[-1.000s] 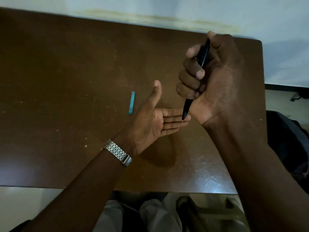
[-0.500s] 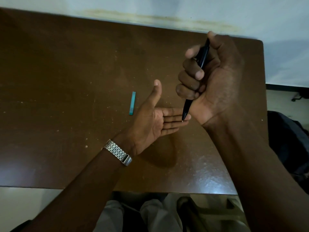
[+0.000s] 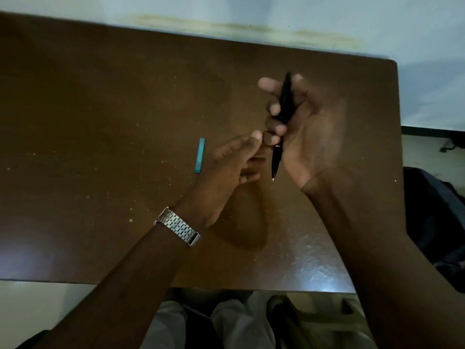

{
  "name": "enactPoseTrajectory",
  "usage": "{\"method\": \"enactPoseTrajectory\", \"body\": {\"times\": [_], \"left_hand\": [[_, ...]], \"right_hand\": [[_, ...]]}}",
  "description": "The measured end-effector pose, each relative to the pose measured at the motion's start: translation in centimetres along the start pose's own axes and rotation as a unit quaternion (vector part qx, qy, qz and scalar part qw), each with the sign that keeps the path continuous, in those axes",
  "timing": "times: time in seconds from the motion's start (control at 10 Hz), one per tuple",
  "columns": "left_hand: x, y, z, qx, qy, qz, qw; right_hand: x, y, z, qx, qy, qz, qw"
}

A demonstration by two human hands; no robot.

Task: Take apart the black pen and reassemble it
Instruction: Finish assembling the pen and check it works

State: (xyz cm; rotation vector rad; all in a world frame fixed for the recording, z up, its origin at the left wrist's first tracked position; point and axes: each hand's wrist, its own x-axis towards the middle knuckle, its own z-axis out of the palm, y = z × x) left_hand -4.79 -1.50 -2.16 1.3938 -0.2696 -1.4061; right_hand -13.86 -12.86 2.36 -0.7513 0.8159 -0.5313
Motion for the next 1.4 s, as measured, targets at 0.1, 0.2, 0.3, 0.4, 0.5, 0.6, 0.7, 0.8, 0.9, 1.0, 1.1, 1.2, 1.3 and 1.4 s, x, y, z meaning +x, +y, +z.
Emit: {"method": "enactPoseTrajectory", "body": {"times": [0.1,0.2,0.3,0.4,0.5,0.6,0.7,0.8,0.9,1.0,1.1,1.2,1.3,1.4], "left_hand": [[0.3,0.0,-0.4,0.043,0.046,0.040,0.997],[0.9,-0.5,-0.9,0.144,0.074,0.071,0.984],[1.5,-1.3,-1.7,0.232,0.107,0.075,0.964],[2.1,-2.1,-2.2,0.276,0.130,0.091,0.948],[2.4,-2.7,-2.4,0.339,0.158,0.103,0.922],[2.7,-3.3,-2.7,0.330,0.172,0.075,0.925],[2.9,-3.8,-2.8,0.318,0.166,0.040,0.932],[2.8,-3.9,-2.8,0.331,0.168,0.048,0.927],[2.7,-3.8,-2.8,0.348,0.175,0.055,0.919],[2.6,-3.5,-2.7,0.346,0.169,0.055,0.921],[2.5,-3.3,-2.8,0.344,0.169,0.061,0.922],[2.4,-3.2,-2.7,0.351,0.169,0.065,0.919],[2.3,-2.9,-2.7,0.345,0.167,0.081,0.920],[1.5,-1.9,-3.1,0.406,0.216,0.189,0.868]], "right_hand": [[1.3,2.1,-0.9,-0.059,0.061,0.031,0.996],[2.4,3.9,-1.4,-0.087,0.105,0.067,0.988],[3.2,5.1,-1.7,-0.164,0.134,0.084,0.974],[3.6,6.0,-2.1,-0.198,0.133,0.081,0.968],[3.7,6.7,-2.1,-0.185,0.115,0.081,0.973],[4.0,7.5,-2.4,-0.224,0.130,0.086,0.962],[4.2,8.4,-2.7,-0.307,0.133,0.058,0.941],[4.3,8.9,-3.0,-0.352,0.141,0.032,0.925],[4.6,9.3,-3.2,-0.379,0.143,0.016,0.914],[4.6,9.7,-3.2,-0.407,0.150,-0.009,0.901],[4.5,9.9,-3.2,-0.432,0.155,-0.022,0.888],[4.4,9.7,-3.1,-0.443,0.153,-0.023,0.883],[4.0,9.3,-3.2,-0.456,0.144,-0.050,0.877],[2.3,8.3,-3.3,-0.521,0.142,-0.194,0.819]]}}
